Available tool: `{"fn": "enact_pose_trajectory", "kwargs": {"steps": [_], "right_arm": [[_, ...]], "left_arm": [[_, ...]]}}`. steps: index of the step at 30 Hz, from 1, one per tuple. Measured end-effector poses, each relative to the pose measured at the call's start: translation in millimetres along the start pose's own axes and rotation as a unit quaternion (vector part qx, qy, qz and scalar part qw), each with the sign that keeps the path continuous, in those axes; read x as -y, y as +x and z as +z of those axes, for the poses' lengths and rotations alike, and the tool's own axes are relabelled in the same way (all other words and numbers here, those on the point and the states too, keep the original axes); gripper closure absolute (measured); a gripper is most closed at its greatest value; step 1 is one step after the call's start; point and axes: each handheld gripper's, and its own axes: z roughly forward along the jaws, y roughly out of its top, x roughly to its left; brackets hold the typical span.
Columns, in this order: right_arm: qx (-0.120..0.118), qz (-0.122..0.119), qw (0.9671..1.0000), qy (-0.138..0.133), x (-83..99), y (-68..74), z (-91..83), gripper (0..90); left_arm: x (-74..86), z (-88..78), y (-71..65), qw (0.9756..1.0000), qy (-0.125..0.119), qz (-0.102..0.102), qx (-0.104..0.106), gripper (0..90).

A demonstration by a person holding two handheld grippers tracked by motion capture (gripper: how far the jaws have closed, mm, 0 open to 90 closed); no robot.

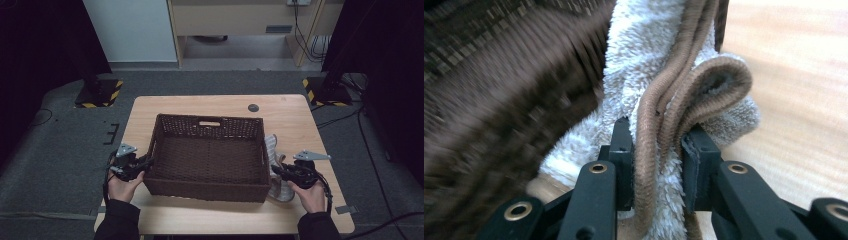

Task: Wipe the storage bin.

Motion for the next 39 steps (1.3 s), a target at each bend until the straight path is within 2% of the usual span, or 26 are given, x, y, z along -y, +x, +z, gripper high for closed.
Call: {"fn": "enact_pose_trajectory", "kwargs": {"steps": [2, 6, 7, 9, 12, 14, 17, 18, 19, 21, 22, 23, 25, 27, 28, 31, 34, 37, 39], "right_arm": [[0.007, 0.002, 0.9999, 0.014, 2.2, -1.0, 6.2, 71.5], [0.013, 0.007, 0.9996, 0.026, 4.7, -5.3, 13.1, 71.5], [0.025, 0.008, 0.9988, 0.042, 7.0, -7.5, 19.3, 71.5], [0.031, 0.011, 0.9985, 0.044, 6.4, -9.0, 20.8, 71.5], [0.039, 0.005, 0.999, 0.022, -0.4, -7.2, 13.0, 71.5], [0.037, 0.003, 0.9992, -0.012, -7.2, -5.7, -0.1, 71.5], [0.018, -0.004, 0.9977, -0.066, -15.4, -2.6, -24.7, 71.4], [0.018, -0.004, 0.9977, -0.066, -15.4, -2.6, -24.7, 71.4], [-0.001, -0.014, 0.9958, -0.09, -18.4, 2.1, -38.8, 71.4], [-0.021, -0.015, 0.9949, -0.097, -20.1, 7.7, -44.7, 71.4], [-0.021, -0.015, 0.9949, -0.097, -20.1, 7.7, -44.7, 71.4], [-0.028, -0.02, 0.9954, -0.089, -19.8, 10.0, -43.6, 71.4], [-0.037, -0.024, 0.9972, -0.06, -14.3, 14.8, -29.5, 71.6], [-0.034, -0.02, 0.9977, -0.056, -11.5, 14.0, -24.7, 71.6], [-0.039, 0.0, 0.9982, -0.047, -6.6, 8.9, -19.2, 71.7], [-0.025, -0.001, 0.9997, -0.004, 2.0, 4.6, -8.0, 71.7], [-0.011, -0.004, 0.9993, 0.035, 8.6, 1.8, 5.6, 71.6], [-0.007, 0.007, 0.9993, 0.035, 8.4, -0.8, 6.6, 71.6], [-0.001, -0.001, 0.9998, 0.019, 4.0, 0.8, -0.9, 71.5]], "left_arm": [[-0.5, 0.1, -0.9, 1.0, 0.001, 0.003, -0.004, 68.9], [-0.4, 0.8, 0.3, 1.0, -0.002, -0.004, -0.002, 69.1], [-1.0, 1.4, 1.0, 1.0, -0.002, -0.003, -0.002, 69.2], [-1.4, 2.0, 1.2, 1.0, -0.003, -0.004, -0.003, 69.3], [-3.9, 4.4, 1.3, 0.9999, -0.001, 0.0, -0.013, 69.5], [-5.5, 5.9, 2.0, 0.9999, 0.0, 0.0, -0.016, 69.6], [-7.0, 7.8, 3.3, 0.9998, -0.001, -0.003, -0.018, 69.5], [-7.0, 7.8, 3.3, 0.9998, -0.001, -0.003, -0.018, 69.5], [-7.7, 8.5, 3.9, 0.9998, -0.001, -0.003, -0.019, 69.5], [-7.9, 8.7, 3.8, 0.9998, -0.001, -0.002, -0.019, 69.5], [-7.9, 8.7, 3.8, 0.9998, -0.001, -0.002, -0.019, 69.4], [-7.9, 8.7, 3.6, 0.9998, -0.001, -0.002, -0.019, 69.4], [-7.8, 8.6, 3.9, 0.9998, -0.001, -0.002, -0.018, 69.4], [-7.9, 8.7, 4.1, 0.9998, -0.002, -0.003, -0.017, 69.3], [-7.9, 8.8, 4.3, 0.9998, -0.003, -0.005, -0.017, 69.3], [-8.0, 8.8, 4.1, 0.9998, -0.003, -0.005, -0.018, 69.4], [-8.4, 9.2, 4.5, 0.9998, -0.003, -0.005, -0.018, 69.5], [-8.9, 10.0, 5.0, 0.9998, -0.004, -0.006, -0.019, 69.5], [-10.0, 11.3, 5.8, 0.9998, -0.003, -0.006, -0.021, 69.5]]}}
